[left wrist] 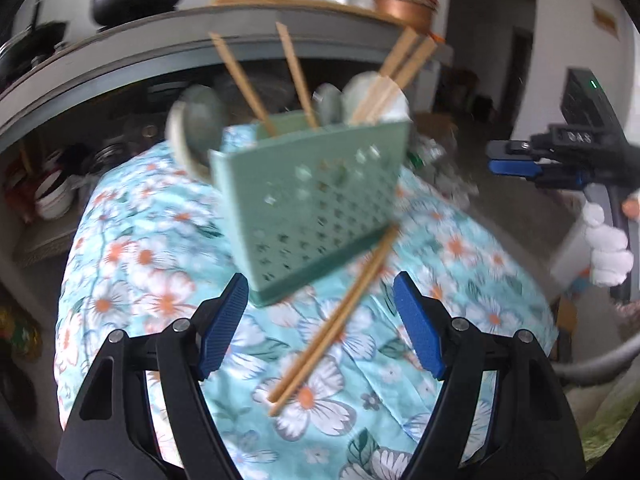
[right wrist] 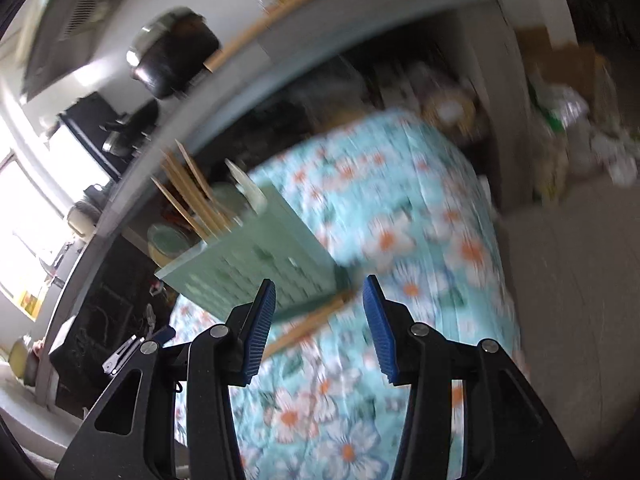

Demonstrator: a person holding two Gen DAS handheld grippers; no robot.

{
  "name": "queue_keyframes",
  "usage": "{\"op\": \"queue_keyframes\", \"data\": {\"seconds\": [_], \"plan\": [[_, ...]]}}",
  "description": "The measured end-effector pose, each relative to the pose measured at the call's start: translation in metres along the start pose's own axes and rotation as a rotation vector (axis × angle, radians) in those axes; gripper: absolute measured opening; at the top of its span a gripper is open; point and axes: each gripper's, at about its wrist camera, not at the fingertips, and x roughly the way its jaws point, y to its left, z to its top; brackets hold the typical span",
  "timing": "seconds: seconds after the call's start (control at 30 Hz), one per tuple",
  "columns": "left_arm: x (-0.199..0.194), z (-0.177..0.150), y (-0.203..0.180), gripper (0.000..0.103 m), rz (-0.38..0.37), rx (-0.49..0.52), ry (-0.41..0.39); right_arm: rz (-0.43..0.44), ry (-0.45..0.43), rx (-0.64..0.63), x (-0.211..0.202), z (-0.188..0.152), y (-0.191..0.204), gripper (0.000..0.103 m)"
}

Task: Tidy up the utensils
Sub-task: 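Move both tools down to the last two bamboo chopsticks on the quilt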

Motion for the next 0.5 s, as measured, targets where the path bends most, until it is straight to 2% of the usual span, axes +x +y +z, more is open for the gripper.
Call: {"op": "queue_keyframes", "data": {"seconds": [0.07,0.13,0.23,0.33,0.4,0.5], "plan": [[0.014,-0.003,-0.014,0.068,0.012,0.062,0.034,-0.016,0.057,0.059,0.013,-0.011,-0.013,0.045],[0.028,-0.005,-0.027,0.058,0.029,0.141,0.061,-0.008,0.096,0.106,0.023,-0.016,-0.023,0.045],[0.049,-0.012,-0.043,0.041,0.068,0.269,0.109,-0.014,0.103,0.115,0.026,-0.018,-0.027,0.045],[0.068,-0.020,-0.053,0.030,0.121,0.385,0.152,-0.006,0.099,0.119,0.026,-0.018,-0.027,0.045],[0.078,-0.026,-0.056,0.028,0.158,0.452,0.184,-0.002,0.101,0.121,0.026,-0.018,-0.028,0.045],[0.090,-0.029,-0.056,0.027,0.187,0.481,0.211,0.005,0.110,0.132,0.028,-0.019,-0.030,0.045]]}}
